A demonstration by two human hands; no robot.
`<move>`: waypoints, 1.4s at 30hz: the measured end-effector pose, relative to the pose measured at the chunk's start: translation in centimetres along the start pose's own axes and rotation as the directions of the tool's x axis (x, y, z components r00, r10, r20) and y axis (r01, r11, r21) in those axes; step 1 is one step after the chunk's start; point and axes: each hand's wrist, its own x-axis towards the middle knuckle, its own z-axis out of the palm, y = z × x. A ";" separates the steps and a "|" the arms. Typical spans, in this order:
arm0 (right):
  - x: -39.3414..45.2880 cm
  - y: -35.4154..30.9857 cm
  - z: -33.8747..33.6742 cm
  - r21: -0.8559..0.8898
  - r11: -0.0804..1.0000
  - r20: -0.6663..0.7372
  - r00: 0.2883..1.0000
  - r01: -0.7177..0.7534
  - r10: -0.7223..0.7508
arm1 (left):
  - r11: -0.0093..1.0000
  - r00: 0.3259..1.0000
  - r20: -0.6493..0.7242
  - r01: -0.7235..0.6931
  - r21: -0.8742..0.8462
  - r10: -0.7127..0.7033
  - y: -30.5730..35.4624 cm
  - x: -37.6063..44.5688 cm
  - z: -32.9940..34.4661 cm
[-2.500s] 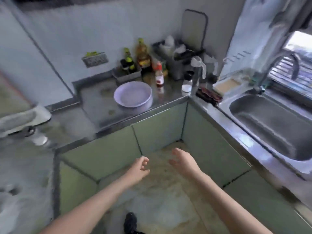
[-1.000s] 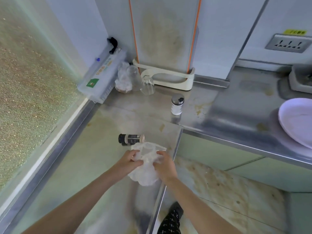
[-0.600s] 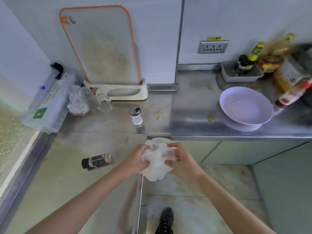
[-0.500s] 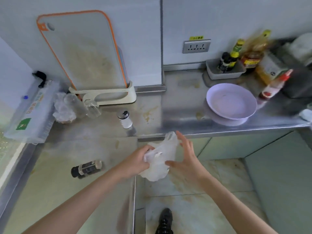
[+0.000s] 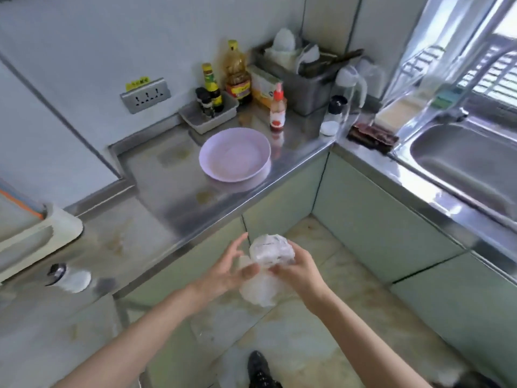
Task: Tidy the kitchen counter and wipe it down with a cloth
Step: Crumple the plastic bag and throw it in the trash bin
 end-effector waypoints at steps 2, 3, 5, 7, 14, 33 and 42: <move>-1.7 0.5 -4.1 0.061 0.998 -0.128 0.991 0.035 -0.027 | 0.994 0.990 0.104 0.104 -0.046 -0.099 1.0 2.0 4.4; -2.8 1.0 -6.3 0.068 0.996 -0.176 0.984 0.049 -0.037 | 0.989 0.984 0.132 0.126 -0.071 -0.116 1.6 2.9 7.0; -5.3 2.4 -10.8 0.031 0.997 -0.257 0.964 0.075 -0.065 | 0.987 0.978 0.178 0.131 -0.096 -0.112 2.7 4.7 12.5; -8.3 4.4 -15.8 -0.054 0.997 -0.291 0.955 0.050 -0.064 | 0.993 0.972 0.218 0.107 -0.057 -0.092 3.5 6.4 18.3; -22.7 9.3 -34.2 0.158 0.987 -0.437 0.898 0.030 0.043 | 0.940 0.966 0.249 -0.020 0.342 -0.070 3.1 12.2 39.9; -31.2 42.5 -53.7 0.294 0.818 -0.854 0.249 -0.495 0.457 | 0.708 0.774 0.502 -0.100 0.699 -0.386 -13.0 22.9 69.8; -31.1 50.3 -58.1 0.413 0.738 -0.801 0.173 -0.534 0.573 | 0.622 0.785 0.530 -0.248 0.743 -0.321 -15.4 29.1 72.8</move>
